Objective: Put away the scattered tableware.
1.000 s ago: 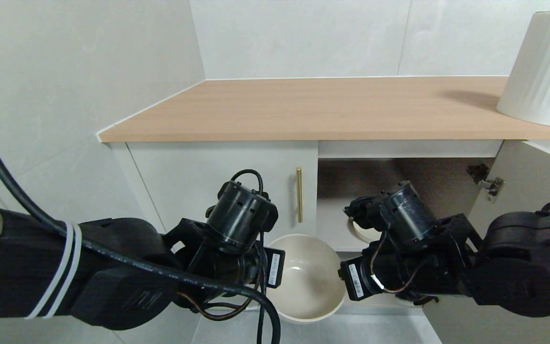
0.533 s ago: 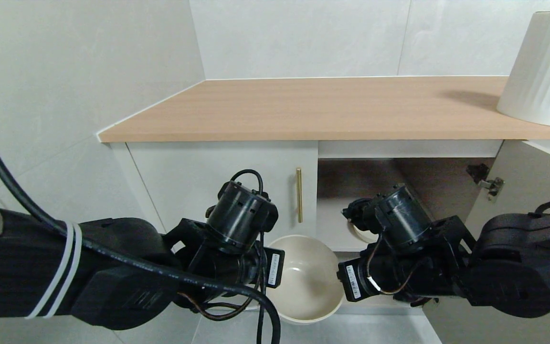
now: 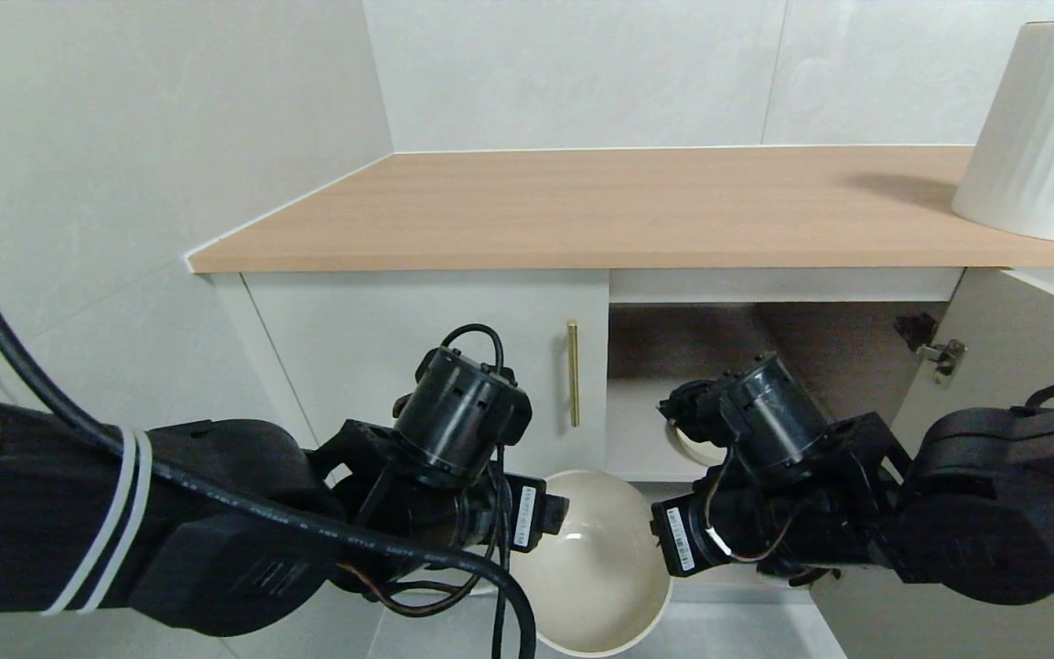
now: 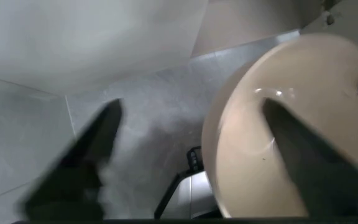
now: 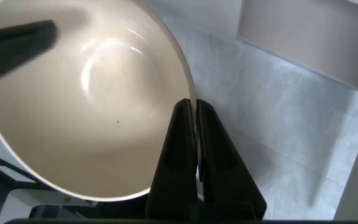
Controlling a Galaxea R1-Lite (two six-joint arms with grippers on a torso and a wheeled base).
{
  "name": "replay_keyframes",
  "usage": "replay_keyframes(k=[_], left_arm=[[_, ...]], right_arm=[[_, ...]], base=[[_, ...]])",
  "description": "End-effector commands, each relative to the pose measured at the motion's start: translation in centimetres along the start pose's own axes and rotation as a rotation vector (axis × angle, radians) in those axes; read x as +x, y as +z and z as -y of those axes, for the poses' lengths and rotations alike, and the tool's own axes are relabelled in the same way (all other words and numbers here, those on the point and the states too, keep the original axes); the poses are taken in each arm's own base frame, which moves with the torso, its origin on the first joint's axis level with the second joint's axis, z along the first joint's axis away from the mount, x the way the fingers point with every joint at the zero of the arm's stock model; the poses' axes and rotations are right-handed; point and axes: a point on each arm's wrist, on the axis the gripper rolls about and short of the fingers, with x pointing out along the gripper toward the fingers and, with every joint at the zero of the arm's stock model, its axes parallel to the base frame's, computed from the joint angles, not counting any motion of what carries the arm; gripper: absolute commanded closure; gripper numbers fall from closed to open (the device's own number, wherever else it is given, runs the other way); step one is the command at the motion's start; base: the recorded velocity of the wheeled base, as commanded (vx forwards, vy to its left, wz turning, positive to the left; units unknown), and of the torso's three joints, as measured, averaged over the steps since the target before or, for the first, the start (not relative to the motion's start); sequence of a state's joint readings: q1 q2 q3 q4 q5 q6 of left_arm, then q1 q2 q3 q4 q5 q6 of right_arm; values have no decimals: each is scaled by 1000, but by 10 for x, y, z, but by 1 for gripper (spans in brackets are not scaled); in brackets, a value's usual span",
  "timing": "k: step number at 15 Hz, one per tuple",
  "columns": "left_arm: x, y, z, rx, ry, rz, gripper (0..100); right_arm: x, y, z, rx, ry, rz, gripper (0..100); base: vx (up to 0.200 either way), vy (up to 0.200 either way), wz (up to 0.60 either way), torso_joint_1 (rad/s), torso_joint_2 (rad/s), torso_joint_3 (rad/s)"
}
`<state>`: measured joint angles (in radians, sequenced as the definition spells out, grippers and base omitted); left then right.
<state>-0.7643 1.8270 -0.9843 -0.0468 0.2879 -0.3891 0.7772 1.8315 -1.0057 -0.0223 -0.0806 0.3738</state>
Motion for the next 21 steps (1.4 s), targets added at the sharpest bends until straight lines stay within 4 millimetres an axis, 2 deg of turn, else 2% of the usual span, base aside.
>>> replay_keyframes(k=[1,4,7,9,13,17,21], left_arm=[[-3,2,0,-7,-3,18,0],[-7,4,-1,-11,-5,30,0],[-8,3,-1,-11,-3,30,0],[-8,4,-1,-11,-4,32,0],[-8,4,-1,-11,-4,32,0],[-8,4,-1,-11,-4,32,0],[-8,4,-2,-12,-4,31,0]], right_arm=[[0,0,0,0,1,3,100],[3,4,9,20,-39,11,100],[10,28,52,120,-155,67,100],[23,40,83,186,-240,81,100],[41,53,124,284,-363,104,100],[55,60,146,371,-455,133,100],[68,60,150,434,-489,146,100]], base=[[0,0,0,0,0,0],[0,0,0,0,0,0],[0,0,0,0,0,0],[0,0,0,0,0,0],[0,0,0,0,0,0],[0,0,0,0,0,0],[0,0,0,0,0,0]])
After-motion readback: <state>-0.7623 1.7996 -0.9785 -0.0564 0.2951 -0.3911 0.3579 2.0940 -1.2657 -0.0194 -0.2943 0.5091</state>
